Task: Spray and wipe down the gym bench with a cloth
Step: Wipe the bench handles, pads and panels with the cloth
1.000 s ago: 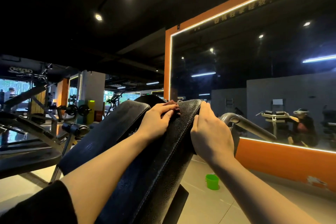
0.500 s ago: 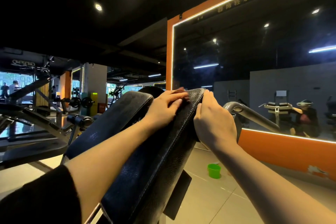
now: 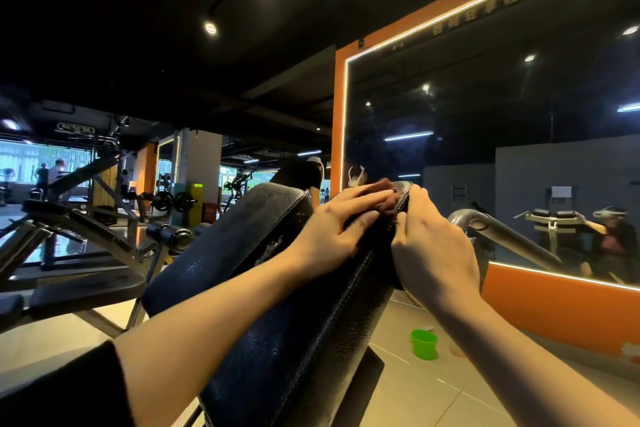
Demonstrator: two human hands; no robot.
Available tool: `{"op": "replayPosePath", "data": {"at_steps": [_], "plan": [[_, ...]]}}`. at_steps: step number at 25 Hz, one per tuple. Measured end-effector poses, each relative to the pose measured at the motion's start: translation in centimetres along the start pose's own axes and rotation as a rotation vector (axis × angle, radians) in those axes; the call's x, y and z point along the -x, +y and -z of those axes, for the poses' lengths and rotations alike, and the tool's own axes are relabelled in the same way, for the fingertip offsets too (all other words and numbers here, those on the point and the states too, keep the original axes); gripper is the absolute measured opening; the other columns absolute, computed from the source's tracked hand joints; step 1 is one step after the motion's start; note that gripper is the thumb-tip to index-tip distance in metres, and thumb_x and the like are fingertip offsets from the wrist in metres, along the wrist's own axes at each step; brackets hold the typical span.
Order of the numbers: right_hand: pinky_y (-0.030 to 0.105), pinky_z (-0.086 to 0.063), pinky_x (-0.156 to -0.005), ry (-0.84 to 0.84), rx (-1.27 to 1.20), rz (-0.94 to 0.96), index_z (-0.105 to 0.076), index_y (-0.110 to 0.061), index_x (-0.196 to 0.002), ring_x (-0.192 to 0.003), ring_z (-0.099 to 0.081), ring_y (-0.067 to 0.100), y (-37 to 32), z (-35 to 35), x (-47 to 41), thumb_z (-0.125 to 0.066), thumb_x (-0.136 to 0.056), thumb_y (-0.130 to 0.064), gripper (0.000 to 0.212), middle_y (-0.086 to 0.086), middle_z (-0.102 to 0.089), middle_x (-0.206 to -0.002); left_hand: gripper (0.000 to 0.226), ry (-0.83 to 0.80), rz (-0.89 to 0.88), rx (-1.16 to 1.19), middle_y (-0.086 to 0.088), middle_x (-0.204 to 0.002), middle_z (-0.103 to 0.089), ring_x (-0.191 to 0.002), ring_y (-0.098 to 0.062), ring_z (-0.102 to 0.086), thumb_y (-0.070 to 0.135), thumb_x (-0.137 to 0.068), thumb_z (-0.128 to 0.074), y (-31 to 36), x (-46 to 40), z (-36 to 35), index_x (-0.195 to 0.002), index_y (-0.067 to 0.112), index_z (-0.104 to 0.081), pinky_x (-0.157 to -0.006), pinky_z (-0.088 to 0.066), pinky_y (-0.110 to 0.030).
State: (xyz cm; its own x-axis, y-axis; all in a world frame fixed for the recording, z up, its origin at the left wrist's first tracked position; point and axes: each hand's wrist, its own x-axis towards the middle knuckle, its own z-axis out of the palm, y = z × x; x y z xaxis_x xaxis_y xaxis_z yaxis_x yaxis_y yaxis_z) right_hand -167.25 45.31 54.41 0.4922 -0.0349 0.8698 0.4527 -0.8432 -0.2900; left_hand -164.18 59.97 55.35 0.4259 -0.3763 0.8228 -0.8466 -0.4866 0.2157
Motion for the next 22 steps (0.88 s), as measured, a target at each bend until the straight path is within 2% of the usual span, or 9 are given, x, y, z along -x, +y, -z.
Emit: {"op": "replayPosePath", "data": {"at_steps": [4, 9, 11, 13, 14, 17, 19, 20, 22], "plan": [[0.035, -0.043, -0.083, 0.015, 0.053, -0.009, -0.035, -0.015, -0.138, -0.115, -0.056, 0.031, -0.2, -0.2, 0.1, -0.027, -0.103, -0.021, 0.036, 0.01, -0.049, -0.141, 0.033, 0.106, 0.441, -0.118, 0.0, -0.141, -0.05, -0.131, -0.017, -0.043, 0.017, -0.101, -0.046, -3.0, -2.3, 1.2, -0.132, 0.022, -0.058, -0.108, -0.029, -0.025], [0.015, -0.029, -0.057, 0.037, -0.007, 0.019, -0.042, -0.019, -0.122, -0.081, -0.053, 0.019, 0.4, -0.4, 0.0, -0.03, -0.103, -0.024, 0.024, 0.004, -0.06, -0.113, 0.033, -0.005, 0.022, 0.05, 0.004, -0.138, -0.052, -0.128, -0.004, -0.044, 0.012, -0.099, -0.049, 0.3, -2.0, -0.7, -0.127, 0.024, -0.06, -0.11, -0.032, -0.018], [0.011, -0.02, -0.052, 0.04, 0.018, 0.008, -0.042, -0.018, -0.122, -0.077, -0.045, 0.018, 0.4, -0.3, -0.1, -0.03, -0.103, -0.024, 0.023, 0.003, -0.06, -0.114, 0.033, 0.073, 0.208, -0.047, -0.002, -0.138, -0.052, -0.129, -0.012, -0.045, 0.015, -0.1, -0.047, -2.0, -3.1, 0.4, -0.13, 0.022, -0.059, -0.111, -0.033, -0.026], [0.011, -0.017, -0.051, 0.038, 0.029, 0.004, -0.042, -0.016, -0.123, -0.082, -0.052, 0.022, 0.2, -0.2, -0.1, -0.03, -0.102, -0.022, 0.025, 0.007, -0.06, -0.119, 0.033, 0.127, 0.504, -0.143, -0.005, -0.139, -0.051, -0.13, -0.021, -0.045, 0.018, -0.102, -0.045, -3.3, -3.6, 0.9, -0.132, 0.019, -0.057, -0.109, -0.032, -0.03], [0.011, -0.017, -0.051, 0.036, 0.025, 0.006, -0.042, -0.016, -0.122, -0.081, -0.052, 0.023, 0.2, -0.1, 0.0, -0.03, -0.102, -0.022, 0.024, 0.008, -0.06, -0.118, 0.032, 0.125, 0.488, -0.142, -0.005, -0.139, -0.051, -0.131, -0.021, -0.044, 0.018, -0.101, -0.045, -2.9, -3.6, 0.6, -0.131, 0.019, -0.058, -0.108, -0.031, -0.028], [0.011, -0.02, -0.051, 0.034, -0.016, 0.015, -0.043, -0.018, -0.118, -0.074, -0.042, 0.015, 0.2, -0.1, 0.0, -0.031, -0.102, -0.023, 0.021, 0.004, -0.06, -0.108, 0.032, 0.04, 0.046, 0.003, 0.0, -0.137, -0.051, -0.129, -0.008, -0.043, 0.011, -0.099, -0.049, 0.9, -3.0, -0.9, -0.129, 0.018, -0.06, -0.108, -0.029, -0.016], [0.01, -0.021, -0.051, 0.04, -0.015, 0.008, -0.043, -0.02, -0.117, -0.073, -0.041, 0.012, 0.4, -0.1, 0.0, -0.031, -0.103, -0.025, 0.019, -0.001, -0.058, -0.103, 0.034, -0.002, -0.06, -0.007, 0.0, -0.139, -0.051, -0.13, -0.005, -0.043, 0.01, -0.099, -0.049, 0.3, -2.5, -0.9, -0.131, 0.017, -0.058, -0.11, -0.03, -0.016], [0.01, -0.02, -0.05, 0.041, 0.001, 0.003, -0.043, -0.021, -0.117, -0.072, -0.04, 0.012, 0.4, -0.1, 0.0, -0.03, -0.103, -0.026, 0.019, -0.003, -0.055, -0.1, 0.034, 0.014, 0.022, -0.042, -0.001, -0.139, -0.052, -0.131, -0.01, -0.044, 0.011, -0.099, -0.048, -1.2, -2.7, -0.4, -0.131, 0.017, -0.058, -0.11, -0.03, -0.019], [0.011, -0.017, -0.049, 0.027, 0.035, -0.006, -0.041, -0.02, -0.12, -0.07, -0.038, 0.013, 0.1, 0.0, 0.0, -0.028, -0.104, -0.025, 0.021, -0.003, -0.052, -0.099, 0.033, 0.108, 0.423, -0.139, -0.005, -0.139, -0.053, -0.131, -0.021, -0.046, 0.017, -0.102, -0.044, -4.9, -2.9, 1.3, -0.132, 0.017, -0.057, -0.109, -0.032, -0.028]]}}
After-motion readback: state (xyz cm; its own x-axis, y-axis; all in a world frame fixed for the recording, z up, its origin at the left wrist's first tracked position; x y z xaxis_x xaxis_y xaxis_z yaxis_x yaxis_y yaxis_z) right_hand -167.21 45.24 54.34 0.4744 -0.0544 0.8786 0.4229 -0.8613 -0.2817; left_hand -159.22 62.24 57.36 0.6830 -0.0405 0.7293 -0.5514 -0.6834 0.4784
